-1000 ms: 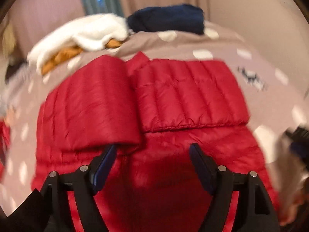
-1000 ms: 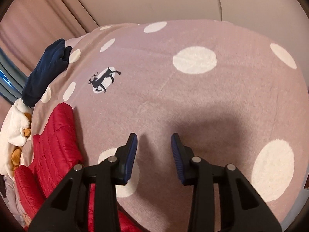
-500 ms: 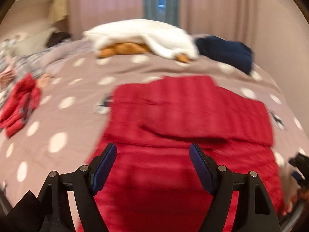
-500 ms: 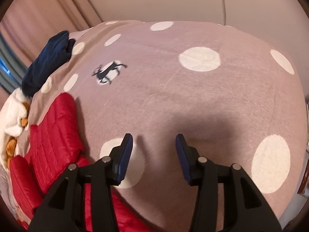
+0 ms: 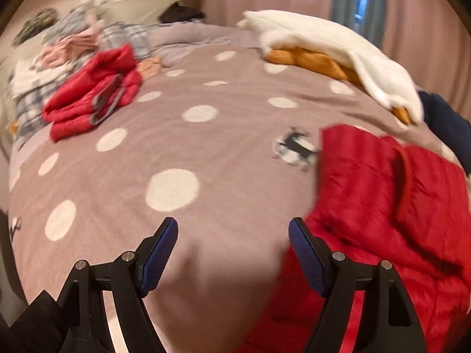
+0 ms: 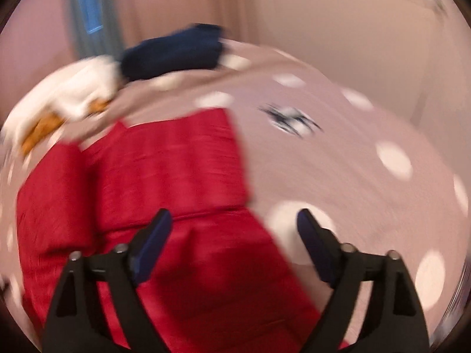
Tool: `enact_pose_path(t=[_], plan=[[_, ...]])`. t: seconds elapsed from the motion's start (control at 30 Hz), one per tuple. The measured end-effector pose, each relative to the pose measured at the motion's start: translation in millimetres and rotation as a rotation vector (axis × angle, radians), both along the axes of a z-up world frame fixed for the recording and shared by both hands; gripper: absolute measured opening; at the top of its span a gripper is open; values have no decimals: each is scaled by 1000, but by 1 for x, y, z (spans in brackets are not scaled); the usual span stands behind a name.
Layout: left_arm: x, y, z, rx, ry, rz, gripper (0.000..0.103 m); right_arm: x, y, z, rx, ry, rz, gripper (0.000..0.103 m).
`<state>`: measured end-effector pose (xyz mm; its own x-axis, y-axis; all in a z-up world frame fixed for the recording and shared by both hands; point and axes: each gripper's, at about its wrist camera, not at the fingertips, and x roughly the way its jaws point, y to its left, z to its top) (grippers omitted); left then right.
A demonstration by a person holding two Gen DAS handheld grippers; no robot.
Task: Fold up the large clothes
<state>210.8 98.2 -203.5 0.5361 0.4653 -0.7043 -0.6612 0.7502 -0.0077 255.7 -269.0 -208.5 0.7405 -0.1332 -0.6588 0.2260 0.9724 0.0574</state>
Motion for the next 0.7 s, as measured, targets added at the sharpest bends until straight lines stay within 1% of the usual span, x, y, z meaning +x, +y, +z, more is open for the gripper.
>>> enact_pose_path(t=[0.03,0.07,0.1,0.13,0.2,0.27,0.33,0.4,0.47,0.5,0.53,0.57,0.6,0.63,0.67,0.7], plan=[[-1,3,-1,2,-2,17,77,-3,18,5,-52,-22,60,97],[0,7,-2,1,-1,31,77,-7,32,9,-90,-44,109,101],[4,12,-5,-10,10,47,77,-12,51,14,-134,-79,171,103],[7,16,-7,-26,20,57,77,-16,67,19,-167,-109,224,103],[7,20,-9,-47,14,69,77,-19,100,24,-225,-154,331,103],[7,22,-10,-50,8,86,77,-15,127,22,-284,-152,410,103],[7,26,-12,-66,12,102,77,-11,158,11,-377,-137,488,103],[6,28,-13,-94,16,100,77,-3,178,-5,-463,-115,511,103],[6,29,-14,-106,16,101,77,9,193,-23,-546,-65,496,101],[6,29,-14,-106,17,105,77,15,196,-30,-571,-47,492,95],[6,29,-14,-104,20,108,77,20,194,-32,-575,-49,485,89],[6,29,-14,-103,21,106,77,22,188,-30,-542,-59,477,66],[6,29,-14,-103,21,102,77,24,181,-25,-506,-63,463,40],[7,28,-14,-102,25,100,77,28,171,-16,-441,-72,420,30],[7,28,-15,-99,29,100,77,30,159,-8,-372,-80,380,28],[8,27,-15,-96,34,100,77,34,141,1,-278,-87,338,24]])
